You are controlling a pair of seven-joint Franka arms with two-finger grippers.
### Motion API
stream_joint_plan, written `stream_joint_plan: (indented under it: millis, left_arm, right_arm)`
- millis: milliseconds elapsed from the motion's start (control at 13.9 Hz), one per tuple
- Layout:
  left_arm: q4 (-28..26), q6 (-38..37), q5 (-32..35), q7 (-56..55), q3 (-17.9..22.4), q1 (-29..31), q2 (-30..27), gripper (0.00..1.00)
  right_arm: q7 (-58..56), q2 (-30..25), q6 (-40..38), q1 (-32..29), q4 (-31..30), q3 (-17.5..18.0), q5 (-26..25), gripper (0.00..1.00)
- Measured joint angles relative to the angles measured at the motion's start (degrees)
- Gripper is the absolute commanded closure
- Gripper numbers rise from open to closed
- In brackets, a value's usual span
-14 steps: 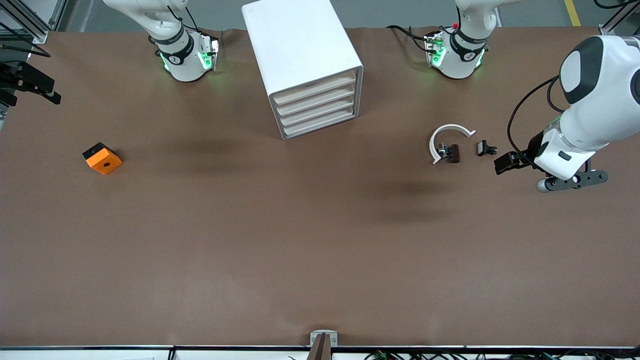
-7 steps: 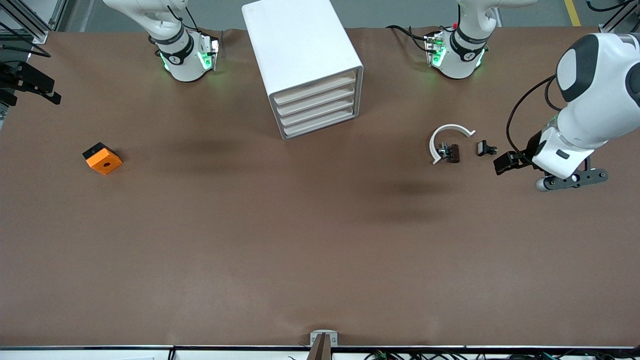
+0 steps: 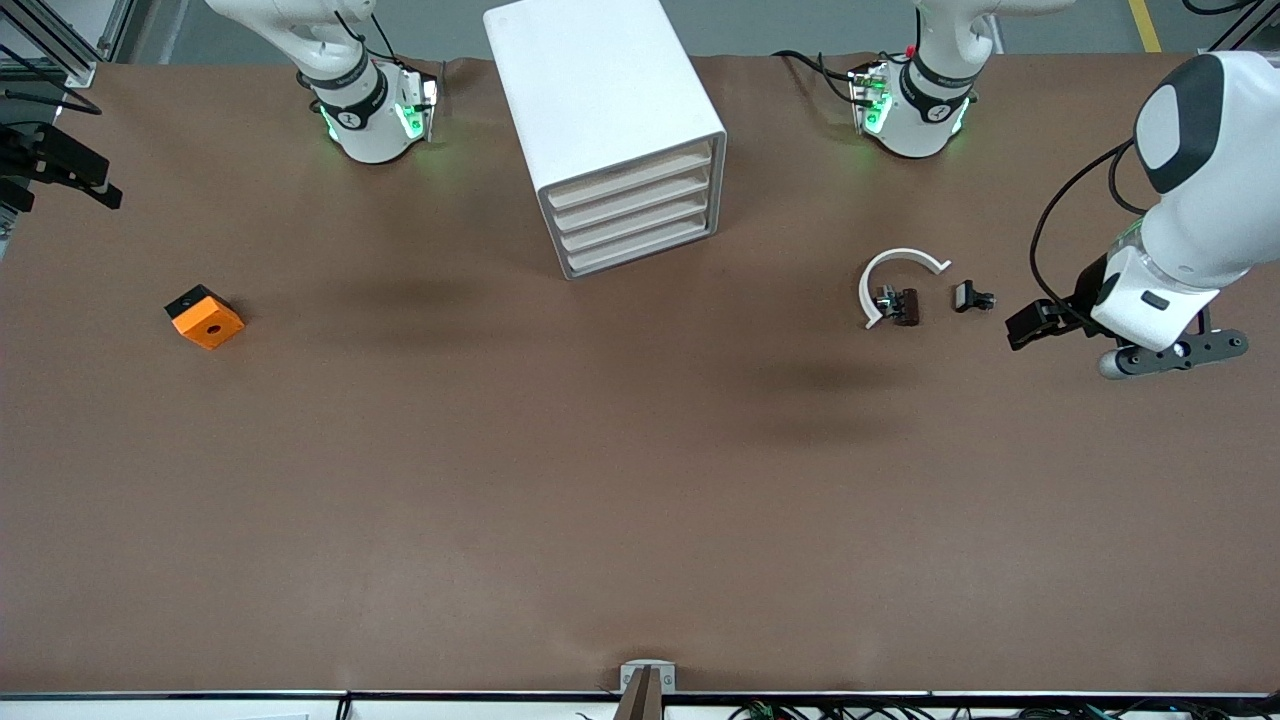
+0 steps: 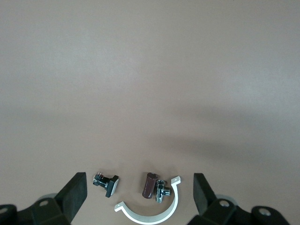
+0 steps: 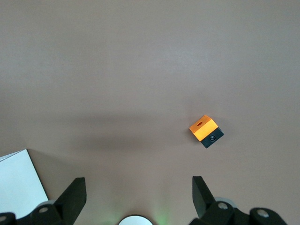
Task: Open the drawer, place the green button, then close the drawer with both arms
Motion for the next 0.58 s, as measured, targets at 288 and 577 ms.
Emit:
stream_joint_plan:
  millis: [288,577]
  left_arm:
    - [1.5,0.2,0.0,0.0,-1.5,1.3,0.0,0.0]
    - [3.8,0.1,0.0,0.4,-1.5,2.0,-0.1,0.0]
  right_arm:
    - [0.1,0.0,0.0,0.0,0.0,0.0,0.0,0.0]
    - [0.1,0.0,0.0,0.0,0.0,0.0,0.0,0.0]
